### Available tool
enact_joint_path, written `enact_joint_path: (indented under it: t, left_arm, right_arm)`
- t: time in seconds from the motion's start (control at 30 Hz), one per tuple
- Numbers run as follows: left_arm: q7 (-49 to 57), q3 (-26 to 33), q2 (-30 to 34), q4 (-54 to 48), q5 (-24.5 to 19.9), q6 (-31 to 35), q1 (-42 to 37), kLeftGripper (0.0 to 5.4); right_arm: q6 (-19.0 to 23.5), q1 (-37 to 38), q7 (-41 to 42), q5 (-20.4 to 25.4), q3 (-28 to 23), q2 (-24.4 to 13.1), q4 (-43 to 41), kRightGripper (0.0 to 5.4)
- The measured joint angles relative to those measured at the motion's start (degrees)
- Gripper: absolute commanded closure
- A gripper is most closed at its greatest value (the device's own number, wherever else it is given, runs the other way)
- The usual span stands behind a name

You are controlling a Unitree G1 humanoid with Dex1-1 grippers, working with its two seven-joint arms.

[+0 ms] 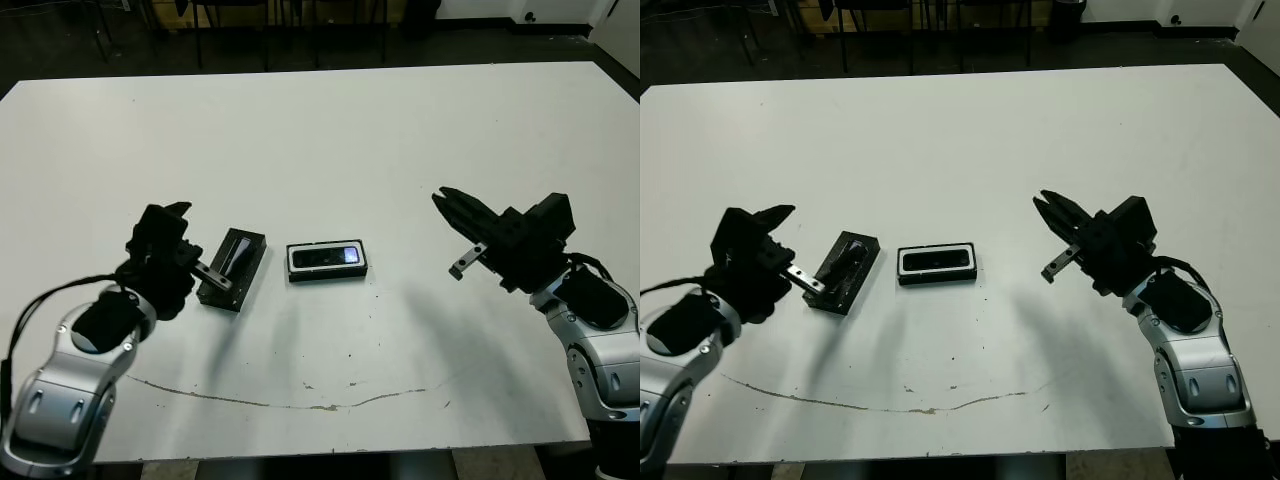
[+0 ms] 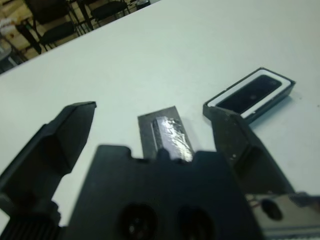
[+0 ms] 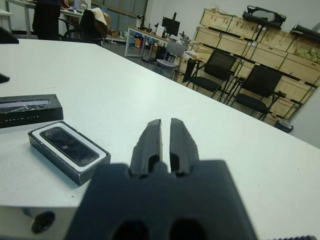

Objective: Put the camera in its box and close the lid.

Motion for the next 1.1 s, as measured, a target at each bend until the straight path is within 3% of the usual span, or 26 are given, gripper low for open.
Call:
enact_joint_path:
  t: [0.3, 0.77, 1.1]
  left_arm:
    - [3.7, -0.5, -3.9, 0.4, 0.1, 0.9, 2.4, 0.02]
    - [5.2, -1.6, -4.9, 0.5, 0.1, 5.6, 5.3, 0.02]
    - [5.5, -2.2, -4.9, 2.4, 0.5, 5.4, 5.8, 0.02]
  right_arm:
    - [-0.4, 0.0, 0.1, 0.0, 0.0, 0.0, 0.3, 5.4]
    - [0.6, 0.3, -0.1, 0.0, 0.0, 0.0, -0.8, 5.4]
    - [0.4, 0.4, -0.1, -0.1, 0.0, 0.0, -0.7, 5.4]
